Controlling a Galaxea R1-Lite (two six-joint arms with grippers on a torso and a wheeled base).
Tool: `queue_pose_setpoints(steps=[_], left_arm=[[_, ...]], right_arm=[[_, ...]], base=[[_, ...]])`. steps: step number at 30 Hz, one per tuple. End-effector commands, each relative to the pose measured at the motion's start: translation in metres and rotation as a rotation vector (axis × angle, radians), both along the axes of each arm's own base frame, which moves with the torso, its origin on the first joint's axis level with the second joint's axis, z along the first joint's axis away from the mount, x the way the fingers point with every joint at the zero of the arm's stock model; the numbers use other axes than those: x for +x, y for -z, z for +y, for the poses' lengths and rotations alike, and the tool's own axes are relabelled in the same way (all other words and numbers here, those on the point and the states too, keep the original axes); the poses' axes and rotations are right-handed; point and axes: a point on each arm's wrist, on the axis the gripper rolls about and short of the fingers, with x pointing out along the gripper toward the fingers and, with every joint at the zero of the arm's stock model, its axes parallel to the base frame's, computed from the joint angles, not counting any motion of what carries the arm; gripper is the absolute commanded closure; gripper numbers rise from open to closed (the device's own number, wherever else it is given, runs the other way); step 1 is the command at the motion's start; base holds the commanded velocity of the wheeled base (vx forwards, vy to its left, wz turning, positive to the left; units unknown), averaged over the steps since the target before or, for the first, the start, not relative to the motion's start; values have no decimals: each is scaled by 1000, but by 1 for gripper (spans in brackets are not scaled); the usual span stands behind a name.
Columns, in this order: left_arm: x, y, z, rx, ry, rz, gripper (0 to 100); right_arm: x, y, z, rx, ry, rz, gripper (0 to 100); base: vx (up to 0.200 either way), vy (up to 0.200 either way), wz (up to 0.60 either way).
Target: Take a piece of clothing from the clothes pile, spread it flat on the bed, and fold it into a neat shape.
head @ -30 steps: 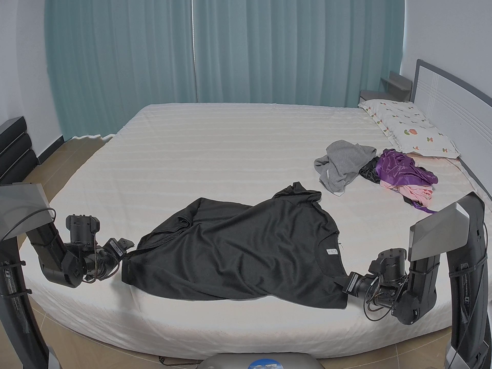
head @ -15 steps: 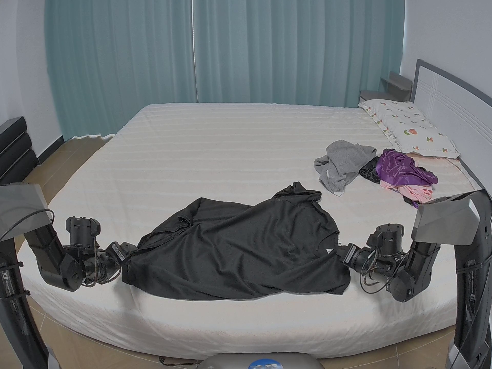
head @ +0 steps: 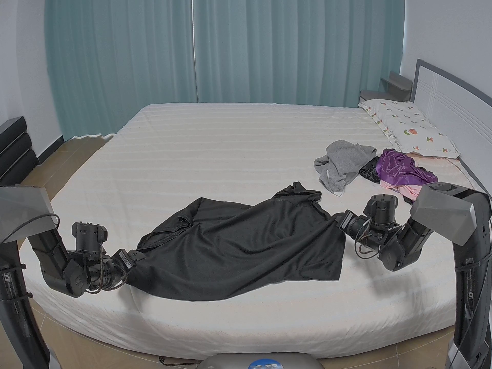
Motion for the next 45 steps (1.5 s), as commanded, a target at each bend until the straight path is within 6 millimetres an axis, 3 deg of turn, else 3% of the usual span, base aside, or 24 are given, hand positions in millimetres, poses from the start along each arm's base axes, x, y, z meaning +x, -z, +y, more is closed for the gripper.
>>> queue_pose_setpoints(steps=[1,7,18,19,24,29,32,39,45], left_arm=[[-2,5,-3,2,13,20,0],[-3,9,-9,9,25,33,0],[0,14,-9,13,24,44,0],[-1,14,-9,13,24,44,0],[-1,18,-11,15,31,56,0],[-3,19,-12,18,33,64,0],[-3,19,-12,17,32,67,0],[-3,19,-12,17,34,67,0],[-3,19,-12,16,32,67,0]], right_arm=[[27,9,2,-4,36,-23,100],[51,22,6,-14,91,-75,100],[60,34,5,-12,96,-83,100],[59,35,5,-15,95,-77,0],[49,21,2,-5,87,-75,0],[28,-2,-5,6,34,-49,0],[5,-14,-11,18,-22,-7,0],[-33,8,-13,-33,-147,129,0],[-44,28,-9,-62,-181,202,0]], base=[[0,0,0],[0,0,0],[0,0,0],[0,0,0],[0,0,0],[0,0,0],[0,0,0],[0,0,0],[0,0,0]])
